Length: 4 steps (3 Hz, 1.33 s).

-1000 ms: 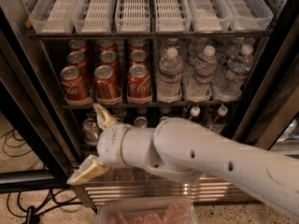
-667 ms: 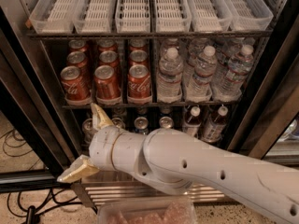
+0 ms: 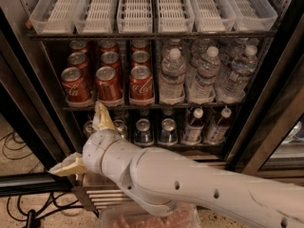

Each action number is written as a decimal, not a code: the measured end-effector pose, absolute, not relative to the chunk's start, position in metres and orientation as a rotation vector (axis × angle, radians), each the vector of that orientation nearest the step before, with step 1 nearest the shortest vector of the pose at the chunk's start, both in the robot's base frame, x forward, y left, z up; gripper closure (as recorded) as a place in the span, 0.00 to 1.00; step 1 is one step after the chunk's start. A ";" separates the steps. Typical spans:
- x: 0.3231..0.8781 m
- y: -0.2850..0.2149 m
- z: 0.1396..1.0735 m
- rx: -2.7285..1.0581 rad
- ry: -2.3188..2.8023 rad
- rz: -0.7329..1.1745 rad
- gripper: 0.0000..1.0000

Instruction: Pick coke can from middle shelf of fridge

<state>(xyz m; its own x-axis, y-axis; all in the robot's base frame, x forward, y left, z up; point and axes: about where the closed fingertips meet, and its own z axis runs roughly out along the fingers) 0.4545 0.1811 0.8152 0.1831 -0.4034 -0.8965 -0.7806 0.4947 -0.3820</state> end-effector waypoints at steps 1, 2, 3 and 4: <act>0.467 0.179 0.818 -1.024 1.457 0.276 0.00; 0.480 0.176 0.819 -0.936 1.482 0.187 0.00; 0.497 0.165 0.821 -0.835 1.503 0.100 0.00; 0.521 0.135 0.825 -0.716 1.511 0.011 0.00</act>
Offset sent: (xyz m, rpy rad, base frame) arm 0.0676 -0.0524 0.0103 0.0013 -0.1215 -0.5365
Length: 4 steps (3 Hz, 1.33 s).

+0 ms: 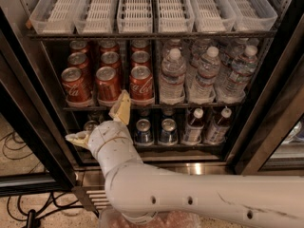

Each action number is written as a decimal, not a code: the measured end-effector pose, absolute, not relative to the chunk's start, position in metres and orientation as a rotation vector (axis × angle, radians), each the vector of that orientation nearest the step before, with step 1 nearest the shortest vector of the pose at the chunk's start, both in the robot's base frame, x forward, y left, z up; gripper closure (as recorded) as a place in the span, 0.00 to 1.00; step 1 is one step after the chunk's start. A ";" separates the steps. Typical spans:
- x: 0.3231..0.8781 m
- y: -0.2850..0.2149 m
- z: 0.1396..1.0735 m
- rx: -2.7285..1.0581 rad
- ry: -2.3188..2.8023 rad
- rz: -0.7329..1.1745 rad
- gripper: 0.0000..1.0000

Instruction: Pick coke can from middle shelf of fridge

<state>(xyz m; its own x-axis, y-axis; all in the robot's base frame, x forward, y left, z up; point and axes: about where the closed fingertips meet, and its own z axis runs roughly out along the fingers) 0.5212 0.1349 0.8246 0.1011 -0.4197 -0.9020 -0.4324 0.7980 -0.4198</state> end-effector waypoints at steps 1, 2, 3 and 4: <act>0.521 0.135 0.825 -0.716 1.511 0.011 0.00; 0.523 0.146 0.822 -0.603 1.536 0.127 0.00; 0.531 0.144 0.825 -0.431 1.547 0.165 0.00; 0.531 0.144 0.825 -0.432 1.547 0.165 0.00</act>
Offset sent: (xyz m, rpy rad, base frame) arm 0.0095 0.0100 -0.0064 0.2570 0.0878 -0.0298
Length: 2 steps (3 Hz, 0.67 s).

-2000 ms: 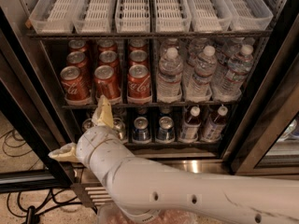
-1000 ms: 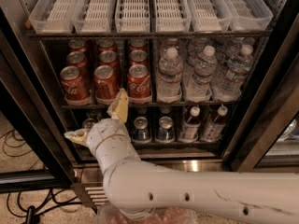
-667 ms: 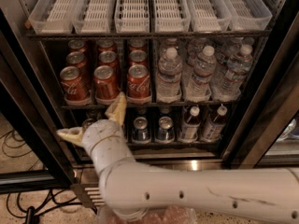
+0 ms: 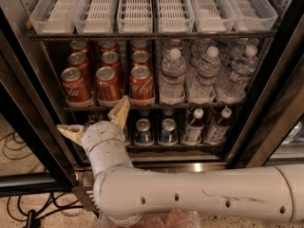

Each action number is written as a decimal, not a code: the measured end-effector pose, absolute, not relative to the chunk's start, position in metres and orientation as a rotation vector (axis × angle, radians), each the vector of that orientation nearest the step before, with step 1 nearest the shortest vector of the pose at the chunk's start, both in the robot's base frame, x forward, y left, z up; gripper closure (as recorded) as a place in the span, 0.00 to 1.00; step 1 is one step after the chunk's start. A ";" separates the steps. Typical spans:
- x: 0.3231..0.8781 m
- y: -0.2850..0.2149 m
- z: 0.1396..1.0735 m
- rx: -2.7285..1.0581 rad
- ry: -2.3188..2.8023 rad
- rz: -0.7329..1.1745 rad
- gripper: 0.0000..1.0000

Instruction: Pick coke can from middle shelf of fridge

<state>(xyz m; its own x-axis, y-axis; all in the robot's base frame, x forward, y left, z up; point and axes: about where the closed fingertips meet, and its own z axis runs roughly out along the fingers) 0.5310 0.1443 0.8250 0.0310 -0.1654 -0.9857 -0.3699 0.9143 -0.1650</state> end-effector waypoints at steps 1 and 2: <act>0.527 0.151 0.824 -0.478 1.535 0.172 0.08; 0.523 0.164 0.824 -0.544 1.511 0.183 0.16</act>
Offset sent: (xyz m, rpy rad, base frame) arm -0.0131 0.0358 -0.0016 -0.0957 -0.0468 0.1509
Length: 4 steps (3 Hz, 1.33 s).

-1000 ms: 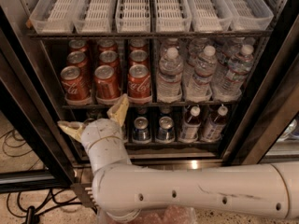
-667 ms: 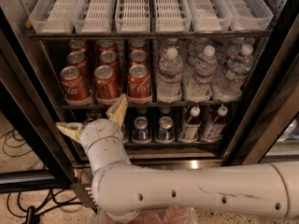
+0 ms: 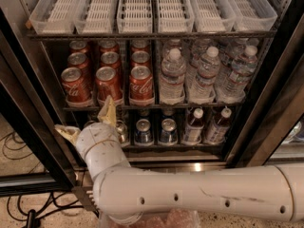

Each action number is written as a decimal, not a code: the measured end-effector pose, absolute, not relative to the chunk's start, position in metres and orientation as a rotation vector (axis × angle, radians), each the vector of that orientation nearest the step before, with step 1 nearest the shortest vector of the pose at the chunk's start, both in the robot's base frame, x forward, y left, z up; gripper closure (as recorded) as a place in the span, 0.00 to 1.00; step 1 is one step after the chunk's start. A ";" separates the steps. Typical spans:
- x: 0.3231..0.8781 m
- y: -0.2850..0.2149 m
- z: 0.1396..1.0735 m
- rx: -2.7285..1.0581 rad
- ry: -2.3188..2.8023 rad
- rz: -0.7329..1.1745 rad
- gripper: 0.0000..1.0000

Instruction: Pick coke can from middle shelf of fridge

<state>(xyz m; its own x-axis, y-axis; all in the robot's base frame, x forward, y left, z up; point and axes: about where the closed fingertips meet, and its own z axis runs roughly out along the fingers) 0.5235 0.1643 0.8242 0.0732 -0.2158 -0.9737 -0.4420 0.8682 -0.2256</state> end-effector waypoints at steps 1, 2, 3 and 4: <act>0.522 0.177 0.825 -0.592 1.488 0.192 0.19; 0.524 0.188 0.826 -0.621 1.465 0.197 0.28; 0.527 0.196 0.826 -0.627 1.448 0.195 0.34; 0.532 0.200 0.827 -0.616 1.432 0.173 0.31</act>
Offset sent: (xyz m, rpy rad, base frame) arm 0.0017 0.0370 0.0022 -0.0506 -0.0580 0.0951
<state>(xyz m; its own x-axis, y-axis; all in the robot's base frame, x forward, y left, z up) 0.5317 0.1997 0.8268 0.1563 -0.2475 -0.9562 -0.4677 0.8342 -0.2923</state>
